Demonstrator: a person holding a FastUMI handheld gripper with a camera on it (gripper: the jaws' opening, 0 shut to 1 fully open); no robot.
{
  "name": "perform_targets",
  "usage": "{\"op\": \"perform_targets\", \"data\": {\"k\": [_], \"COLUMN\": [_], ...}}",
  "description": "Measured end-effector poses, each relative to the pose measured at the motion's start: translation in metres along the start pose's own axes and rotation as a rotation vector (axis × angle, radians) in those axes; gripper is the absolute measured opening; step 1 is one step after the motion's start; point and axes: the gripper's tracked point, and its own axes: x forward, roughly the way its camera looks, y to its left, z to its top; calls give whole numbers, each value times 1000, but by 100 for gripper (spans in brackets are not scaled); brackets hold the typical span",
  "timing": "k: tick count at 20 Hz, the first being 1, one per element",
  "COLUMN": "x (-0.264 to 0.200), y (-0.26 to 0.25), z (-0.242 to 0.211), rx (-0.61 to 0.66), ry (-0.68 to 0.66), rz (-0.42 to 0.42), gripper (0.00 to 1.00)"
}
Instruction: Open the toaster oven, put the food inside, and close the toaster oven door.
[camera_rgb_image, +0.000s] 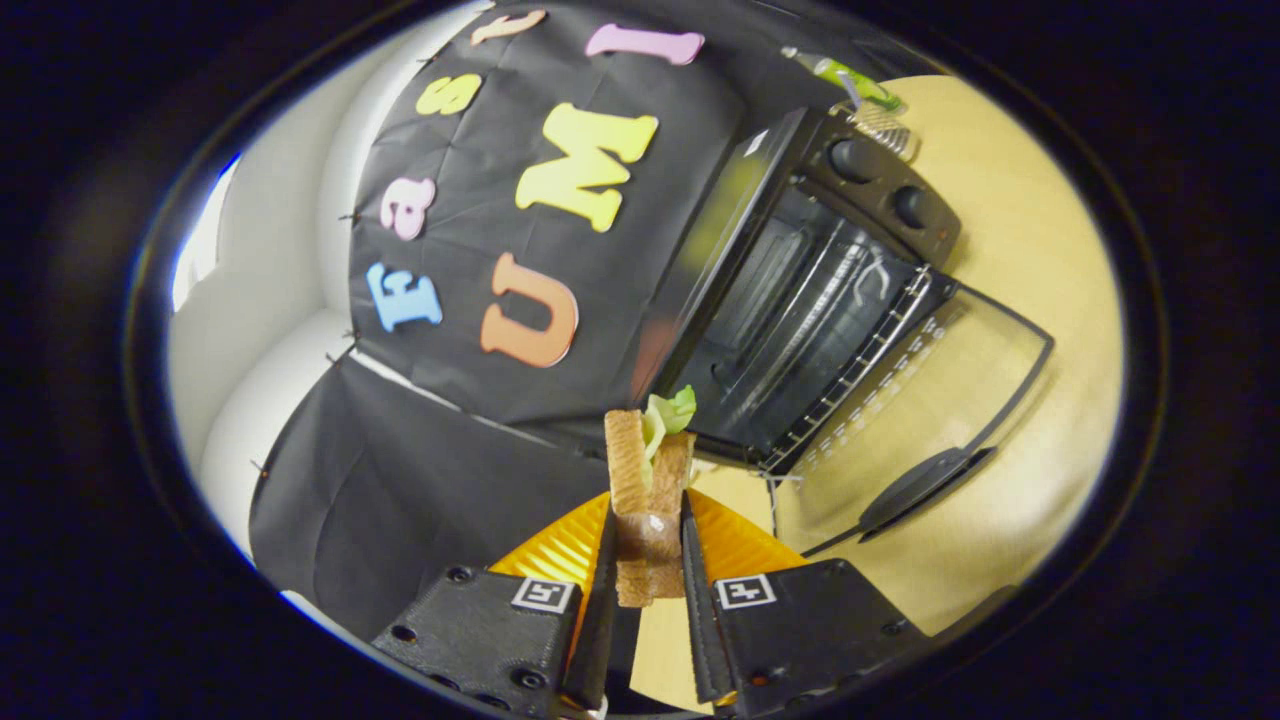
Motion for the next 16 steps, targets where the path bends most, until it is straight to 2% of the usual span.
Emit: {"op": "perform_targets", "data": {"k": [7,9,13,16], "x": [6,11,39,64], "y": [-65,-78,-90,-105], "z": [57,66,71,75], "rx": [135,153,199,182], "ry": [-296,-357,-398,-378], "rz": [-184,-193,-197,-238], "gripper": [38,38,38,39]}}
